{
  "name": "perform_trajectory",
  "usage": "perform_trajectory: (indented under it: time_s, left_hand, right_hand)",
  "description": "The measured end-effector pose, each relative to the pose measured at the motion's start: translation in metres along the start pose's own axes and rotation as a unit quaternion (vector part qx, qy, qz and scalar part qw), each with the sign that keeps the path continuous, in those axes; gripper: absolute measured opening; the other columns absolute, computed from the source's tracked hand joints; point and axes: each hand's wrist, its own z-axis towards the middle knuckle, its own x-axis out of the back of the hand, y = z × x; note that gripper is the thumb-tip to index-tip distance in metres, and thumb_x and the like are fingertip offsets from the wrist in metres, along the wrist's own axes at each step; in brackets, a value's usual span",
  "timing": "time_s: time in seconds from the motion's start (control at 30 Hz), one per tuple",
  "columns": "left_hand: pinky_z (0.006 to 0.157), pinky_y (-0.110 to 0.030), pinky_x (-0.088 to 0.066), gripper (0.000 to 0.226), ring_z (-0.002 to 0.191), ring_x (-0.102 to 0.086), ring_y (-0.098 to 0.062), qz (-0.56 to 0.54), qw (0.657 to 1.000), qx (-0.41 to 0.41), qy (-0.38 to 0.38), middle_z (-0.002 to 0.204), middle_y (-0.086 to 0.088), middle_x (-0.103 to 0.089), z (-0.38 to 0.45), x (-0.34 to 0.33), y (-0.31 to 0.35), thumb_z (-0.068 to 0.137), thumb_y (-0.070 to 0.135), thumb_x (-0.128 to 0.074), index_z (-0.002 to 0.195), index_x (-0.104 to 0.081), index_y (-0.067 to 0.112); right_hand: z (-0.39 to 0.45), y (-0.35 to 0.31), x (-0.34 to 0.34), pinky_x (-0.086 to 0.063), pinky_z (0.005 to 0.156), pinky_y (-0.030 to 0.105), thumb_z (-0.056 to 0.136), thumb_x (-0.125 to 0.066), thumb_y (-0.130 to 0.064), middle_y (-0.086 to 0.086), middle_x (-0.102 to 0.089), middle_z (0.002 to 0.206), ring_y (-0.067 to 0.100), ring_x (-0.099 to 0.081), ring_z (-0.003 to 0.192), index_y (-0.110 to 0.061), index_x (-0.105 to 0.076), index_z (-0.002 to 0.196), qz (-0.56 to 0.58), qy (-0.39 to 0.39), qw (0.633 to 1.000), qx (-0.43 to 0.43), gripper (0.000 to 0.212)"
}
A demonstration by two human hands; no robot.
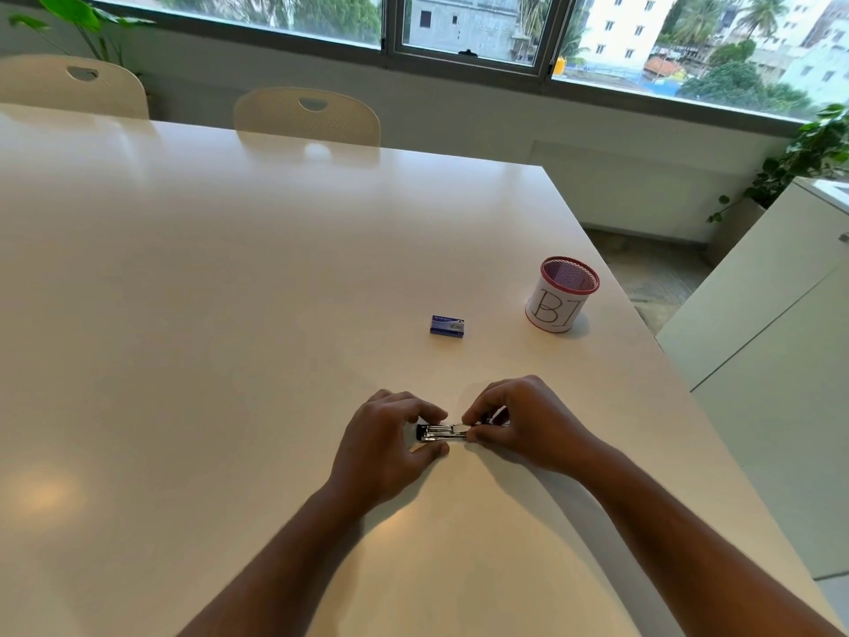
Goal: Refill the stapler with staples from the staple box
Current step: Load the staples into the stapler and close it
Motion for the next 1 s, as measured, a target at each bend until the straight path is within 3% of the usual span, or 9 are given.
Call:
perform_trajectory:
  time_s: [0.3, 0.4, 0.53, 0.9, 1.0]
  left_hand:
    - [0.083, -0.026, -0.048, 0.038, 0.097, -0.060, -0.004, 0.000, 1.000, -0.008, 0.000, 0.105, 0.019, -0.075, -0.001, 0.000, -0.001, 0.076, 0.037, -0.090, 0.111, -0.077, 0.033]
    - [0.085, -0.026, -0.050, 0.036, 0.097, -0.060, -0.005, -0.009, 1.000, -0.009, 0.001, 0.103, 0.018, -0.076, 0.000, 0.000, -0.002, 0.077, 0.033, -0.091, 0.110, -0.078, 0.031]
    - [0.084, -0.029, -0.053, 0.033, 0.094, -0.062, -0.007, -0.022, 1.000, -0.005, 0.003, 0.100, 0.015, -0.077, 0.001, 0.000, -0.003, 0.077, 0.026, -0.091, 0.108, -0.080, 0.028]
    - [0.086, -0.029, -0.053, 0.031, 0.097, -0.063, -0.008, -0.028, 1.000, -0.007, 0.001, 0.102, 0.010, -0.079, 0.001, 0.000, -0.002, 0.079, 0.025, -0.090, 0.108, -0.079, 0.025]
    - [0.084, -0.028, -0.052, 0.030, 0.097, -0.063, -0.009, -0.030, 1.000, -0.007, 0.000, 0.099, 0.011, -0.079, 0.001, 0.000, -0.002, 0.079, 0.024, -0.090, 0.106, -0.079, 0.027]
  right_hand:
    - [-0.009, -0.002, -0.005, -0.060, 0.083, 0.027, 0.083, -0.085, -0.036, -0.014, -0.073, 0.101, 0.004, -0.068, 0.089, -0.027, -0.075, 0.107, -0.015, 0.039, 0.999, 0.022, 0.027]
    - [-0.017, -0.002, -0.008, -0.058, 0.081, 0.027, 0.085, -0.077, -0.050, -0.014, -0.067, 0.112, 0.006, -0.062, 0.096, -0.031, -0.071, 0.104, -0.089, 0.060, 0.992, 0.059, 0.027]
    - [-0.023, -0.002, -0.012, -0.056, 0.081, 0.025, 0.088, -0.064, -0.064, -0.015, -0.059, 0.130, 0.007, -0.055, 0.111, -0.034, -0.066, 0.116, -0.177, 0.042, 0.980, 0.082, 0.041]
    - [-0.020, -0.008, -0.028, -0.050, 0.087, 0.021, 0.088, -0.059, -0.070, -0.010, -0.054, 0.140, 0.008, -0.052, 0.121, -0.032, -0.060, 0.129, -0.138, 0.043, 0.985, 0.093, 0.055]
    - [-0.019, -0.010, -0.032, -0.051, 0.092, 0.025, 0.089, -0.059, -0.069, -0.010, -0.053, 0.142, 0.008, -0.050, 0.124, -0.033, -0.058, 0.133, -0.131, 0.040, 0.985, 0.108, 0.057]
